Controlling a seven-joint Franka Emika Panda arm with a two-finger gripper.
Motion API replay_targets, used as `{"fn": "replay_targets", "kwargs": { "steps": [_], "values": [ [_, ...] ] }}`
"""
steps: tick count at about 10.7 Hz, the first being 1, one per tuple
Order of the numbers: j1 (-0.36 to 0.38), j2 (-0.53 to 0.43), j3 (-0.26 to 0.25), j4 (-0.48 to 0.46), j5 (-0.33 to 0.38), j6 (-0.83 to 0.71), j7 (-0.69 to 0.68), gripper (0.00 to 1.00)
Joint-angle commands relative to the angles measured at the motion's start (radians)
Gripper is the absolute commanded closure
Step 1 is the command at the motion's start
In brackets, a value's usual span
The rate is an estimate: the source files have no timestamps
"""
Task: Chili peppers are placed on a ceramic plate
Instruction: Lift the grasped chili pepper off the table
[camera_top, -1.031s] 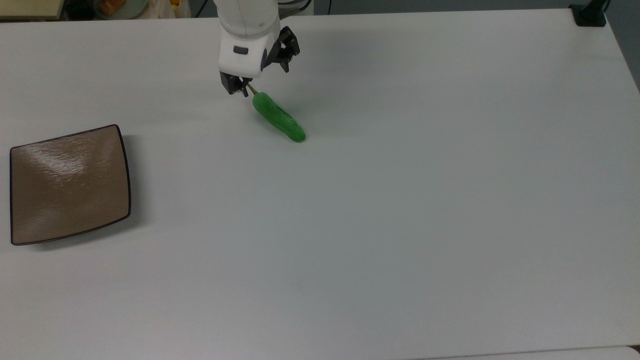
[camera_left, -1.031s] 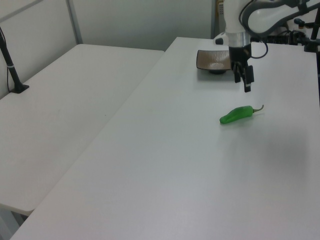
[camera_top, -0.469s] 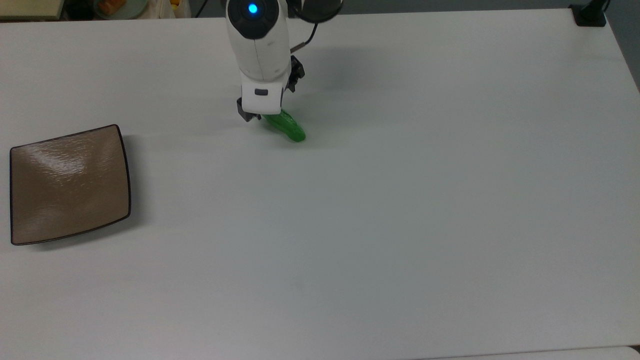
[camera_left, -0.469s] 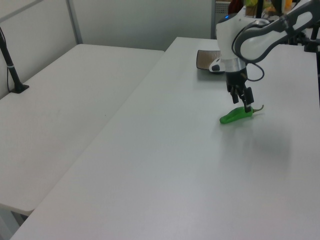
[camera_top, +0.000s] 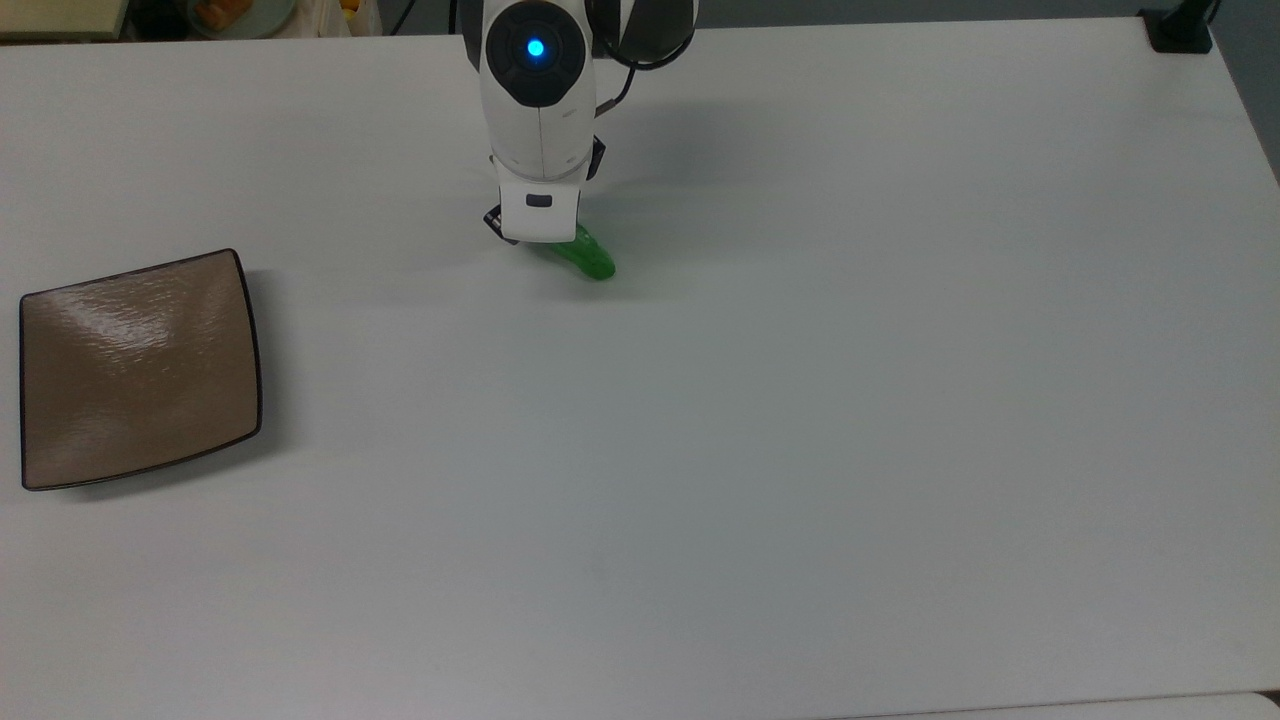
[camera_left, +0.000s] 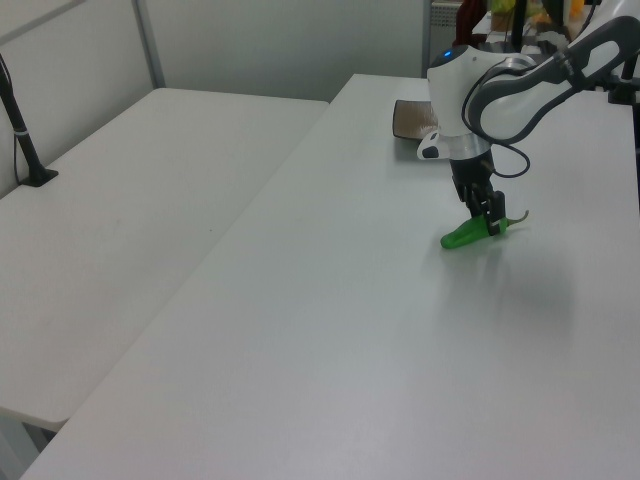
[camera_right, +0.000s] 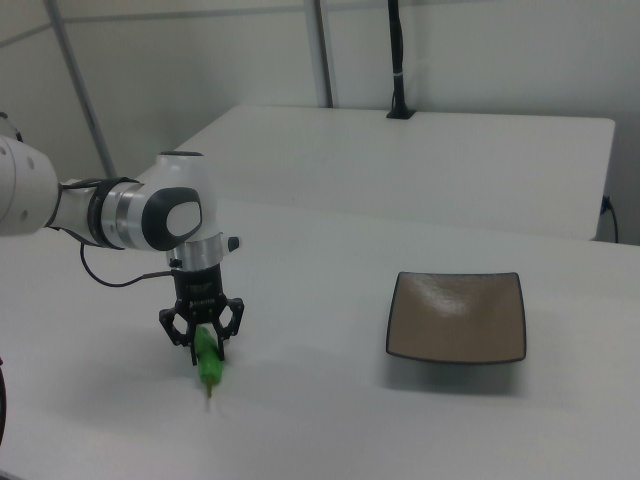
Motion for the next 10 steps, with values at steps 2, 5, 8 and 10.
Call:
{"fn": "replay_targets", "kwargs": {
  "steps": [2, 5, 8, 10],
  "values": [
    [0.014, -0.017, -0.007, -0.023, -0.017, 0.023, -0.010, 0.87],
    [0.009, -0.045, -0.007, -0.006, -0.017, -0.004, -0.007, 0.87],
    [-0.023, -0.062, -0.018, 0.122, -0.012, -0.069, -0.003, 0.87],
    [-0.040, -0.057, -0.086, 0.220, 0.005, -0.054, 0.048, 0.86]
  ]
}}
